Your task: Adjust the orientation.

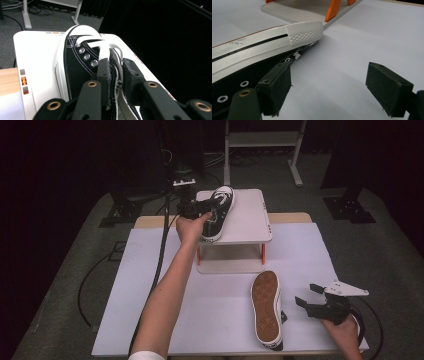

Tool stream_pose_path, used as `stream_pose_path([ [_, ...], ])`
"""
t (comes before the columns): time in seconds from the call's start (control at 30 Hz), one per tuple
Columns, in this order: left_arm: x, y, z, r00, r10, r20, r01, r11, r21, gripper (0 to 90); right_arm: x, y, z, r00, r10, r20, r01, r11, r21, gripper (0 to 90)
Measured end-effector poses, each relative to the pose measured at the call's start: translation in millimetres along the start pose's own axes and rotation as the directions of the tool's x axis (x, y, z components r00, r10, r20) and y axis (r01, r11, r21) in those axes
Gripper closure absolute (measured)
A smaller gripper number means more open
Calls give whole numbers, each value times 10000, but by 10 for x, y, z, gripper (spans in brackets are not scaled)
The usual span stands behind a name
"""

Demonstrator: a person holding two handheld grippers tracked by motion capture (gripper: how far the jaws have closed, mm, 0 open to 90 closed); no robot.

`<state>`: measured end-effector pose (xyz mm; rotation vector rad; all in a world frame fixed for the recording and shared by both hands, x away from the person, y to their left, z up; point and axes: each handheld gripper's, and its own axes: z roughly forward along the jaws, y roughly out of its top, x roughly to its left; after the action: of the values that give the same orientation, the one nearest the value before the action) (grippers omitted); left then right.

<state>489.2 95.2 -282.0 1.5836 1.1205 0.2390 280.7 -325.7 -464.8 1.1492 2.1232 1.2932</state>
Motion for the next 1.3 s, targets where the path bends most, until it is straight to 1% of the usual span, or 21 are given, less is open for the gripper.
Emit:
stream_pose_path([
  [0.2,8,52,-117,9999,24,150,-19,9995,-329,627,14,0,-4,9999,-13,-128,12,9999,-130,197],
  [0.27,8,66,-191,9998,175,111,-170,9989,-432,607,18,3,-12,9995,131,-281,-137,9997,-195,197],
  [0.3,9,73,-266,9996,224,155,-215,9983,-549,584,22,7,-19,9978,351,-558,-368,9989,-294,189],
  [0.33,9,73,-266,9996,224,155,-215,9983,-549,575,22,7,-19,9978,351,-558,-368,9989,-294,189],
  [0.47,-17,84,-454,9975,695,120,-687,9961,-548,523,54,12,-26,9935,417,-1055,-455,9984,-338,170],
  [0.57,-19,53,-595,9969,688,385,-655,9945,-812,491,77,27,-28,9882,559,-1425,-616,9974,-363,157],
  [0.63,-33,-3,-714,9955,878,357,-846,9928,-844,467,91,37,-31,9867,550,-1532,-619,9973,-405,152],
  [0.73,-36,-62,-783,9956,820,458,-781,9936,-817,437,111,46,-35,9827,614,-1746,-701,9966,-442,153],
  [0.77,-38,-136,-848,9937,928,637,-887,9940,-636,436,132,56,-34,9803,603,-1882,-698,9966,-445,161],
  [0.8,-38,-136,-848,9937,928,637,-887,9940,-636,429,132,56,-34,9803,603,-1882,-698,9966,-445,161],
  [0.83,-51,-176,-881,9933,1019,536,-982,9929,-671,421,152,69,-34,9765,578,-2077,-697,9963,-505,184],
  [0.9,-60,-256,-953,9907,1226,595,-1186,9907,-670,409,160,83,-29,9726,569,-2254,-697,9963,-494,209],
  [0.93,-67,-299,-982,9901,1291,553,-1252,9898,-681,409,160,83,-29,9726,569,-2254,-697,9963,-494,209],
  [0.97,-62,-378,-1039,9874,1493,520,-1460,9873,-625,397,167,86,-22,9651,592,-2552,-744,9960,-503,250],
  [1.0,-62,-378,-1039,9874,1493,520,-1460,9873,-625,392,167,86,-22,9651,592,-2552,-744,9960,-503,250],
  [1.07,-42,-485,-1100,9868,1501,611,-1463,9873,-627,384,180,82,-22,9592,551,-2772,-696,9967,-427,323],
  [1.1,-34,-531,-1125,9860,1565,578,-1530,9864,-602,376,193,78,-27,9527,463,-3003,-600,9975,-369,383],
  [1.13,-26,-564,-1142,9859,1581,554,-1551,9864,-540,376,193,78,-27,9527,463,-3003,-600,9975,-369,383],
  [1.17,-10,-625,-1169,9859,1584,548,-1552,9862,-582,371,202,77,-31,9460,490,-3204,-630,9975,-335,438],
  [1.2,7,-670,-1189,9864,1541,578,-1510,9870,-543,371,202,77,-31,9460,490,-3204,-630,9975,-335,438],
  [1.3,56,-802,-1253,9877,1475,523,-1448,9881,-511,358,219,70,-17,9326,385,-3588,-519,9983,-279,555],
])
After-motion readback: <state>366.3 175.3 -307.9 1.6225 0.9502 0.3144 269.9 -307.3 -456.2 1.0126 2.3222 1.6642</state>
